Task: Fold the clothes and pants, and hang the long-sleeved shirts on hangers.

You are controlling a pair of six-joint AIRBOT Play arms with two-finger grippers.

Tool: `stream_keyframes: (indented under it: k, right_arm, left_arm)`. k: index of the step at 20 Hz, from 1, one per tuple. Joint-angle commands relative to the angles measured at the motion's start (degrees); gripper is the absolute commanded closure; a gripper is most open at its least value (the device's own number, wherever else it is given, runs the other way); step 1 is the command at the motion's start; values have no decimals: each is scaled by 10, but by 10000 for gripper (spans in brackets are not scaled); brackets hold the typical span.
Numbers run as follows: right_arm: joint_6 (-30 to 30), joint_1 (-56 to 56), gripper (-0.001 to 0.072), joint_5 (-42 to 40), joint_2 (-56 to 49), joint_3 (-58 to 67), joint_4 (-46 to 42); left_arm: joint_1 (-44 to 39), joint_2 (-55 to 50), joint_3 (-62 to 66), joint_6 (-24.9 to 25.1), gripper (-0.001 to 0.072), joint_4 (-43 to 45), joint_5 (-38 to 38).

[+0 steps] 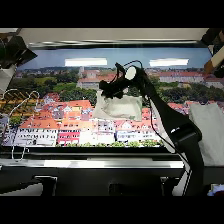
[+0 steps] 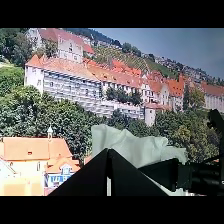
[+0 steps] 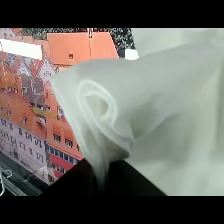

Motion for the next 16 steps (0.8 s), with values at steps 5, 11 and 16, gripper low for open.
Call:
stream_keyframes:
  k: [5, 11, 16]
  right_arm:
    - [9, 3, 677, -33, -21, 0, -11]
    - [8, 3, 319, 5, -21, 1, 16]
    - [-32, -43, 205, 83, 21, 1, 14]
  left_arm:
    - [3, 1, 0, 1, 693, 0, 6]
    - [3, 1, 0, 0, 693, 0, 14]
    - [3, 1, 0, 0, 693, 0, 19]
